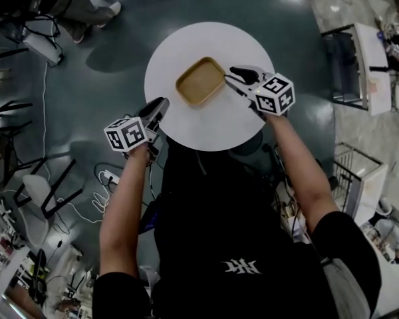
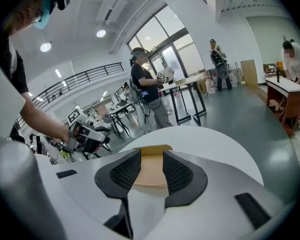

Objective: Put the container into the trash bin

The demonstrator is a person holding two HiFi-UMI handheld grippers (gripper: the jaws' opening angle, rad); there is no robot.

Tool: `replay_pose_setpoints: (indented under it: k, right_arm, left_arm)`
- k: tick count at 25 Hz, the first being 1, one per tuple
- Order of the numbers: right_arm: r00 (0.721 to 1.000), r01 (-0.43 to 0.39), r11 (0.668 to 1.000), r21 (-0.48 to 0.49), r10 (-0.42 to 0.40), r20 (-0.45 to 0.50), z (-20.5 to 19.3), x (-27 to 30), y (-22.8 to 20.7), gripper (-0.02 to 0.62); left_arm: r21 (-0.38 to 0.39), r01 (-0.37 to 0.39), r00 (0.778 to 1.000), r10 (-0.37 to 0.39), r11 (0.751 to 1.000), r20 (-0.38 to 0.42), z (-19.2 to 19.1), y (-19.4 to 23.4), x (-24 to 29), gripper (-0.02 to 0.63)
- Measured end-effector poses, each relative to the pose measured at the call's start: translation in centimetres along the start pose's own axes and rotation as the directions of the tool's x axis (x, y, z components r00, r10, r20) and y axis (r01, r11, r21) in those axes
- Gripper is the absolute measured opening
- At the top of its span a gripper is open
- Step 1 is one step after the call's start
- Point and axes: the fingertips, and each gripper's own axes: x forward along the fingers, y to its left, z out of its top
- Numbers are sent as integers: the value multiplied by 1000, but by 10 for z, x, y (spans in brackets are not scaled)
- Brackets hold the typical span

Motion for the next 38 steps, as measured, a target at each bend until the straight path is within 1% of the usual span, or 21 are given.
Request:
replay_pose_setpoints:
  k: [3, 5, 7, 10, 13, 18, 22, 26, 30, 33, 35, 38]
  right_arm:
    - [999, 10, 1000, -21, -11, -44, -9, 9, -5, 146]
    - [998, 24, 999, -23, -26, -61, -11, 17, -9, 149]
    - [997, 33, 999, -14, -34, -74, -12, 24, -15, 153]
    - [996, 39, 999, -2, -39, -85, -14, 30, -24, 160]
    - [994, 51, 999, -8, -51, -101, -17, 36, -29, 167]
    - [983, 59, 998, -8, -60, -171, -30, 52, -34, 183]
    - [976, 81, 997, -1, -80, -202, -35, 58, -40, 183]
    - [966, 98, 995, -32, -103, -236, -42, 62, -43, 183]
    - [956, 115, 991, -74, -130, -262, -51, 64, -45, 183]
    - [955, 123, 990, -66, -136, -263, -53, 66, -46, 181]
    - [956, 126, 990, -57, -137, -261, -54, 68, -46, 178]
    - [953, 140, 988, -67, -153, -261, -55, 68, -46, 146]
  left_arm:
    - [-43, -7, 1000, 7, 999, -18, -14, 2, 15, 103]
    - [-61, -32, 999, 31, 998, -19, -16, 9, 21, 104]
    - [-70, -53, 998, 51, 996, -26, -19, 14, 28, 116]
    - [-82, -62, 997, 58, 995, -48, -27, 14, 43, 139]
    - [-96, -89, 994, 82, 991, -71, -33, 18, 54, 164]
    - [-108, -142, 987, 133, 984, -84, -38, 28, 63, 183]
    - [-120, -165, 983, 153, 979, -105, -44, 33, 64, 182]
    - [-116, -168, 981, 154, 979, -122, -48, 34, 67, 181]
    - [-129, -163, 981, 147, 978, -129, -51, 33, 70, 176]
    - [-125, -163, 980, 145, 979, -137, -52, 33, 74, 166]
    - [-132, -163, 980, 146, 978, -132, -51, 35, 77, 147]
    - [-137, -159, 981, 142, 978, -130, -51, 33, 80, 143]
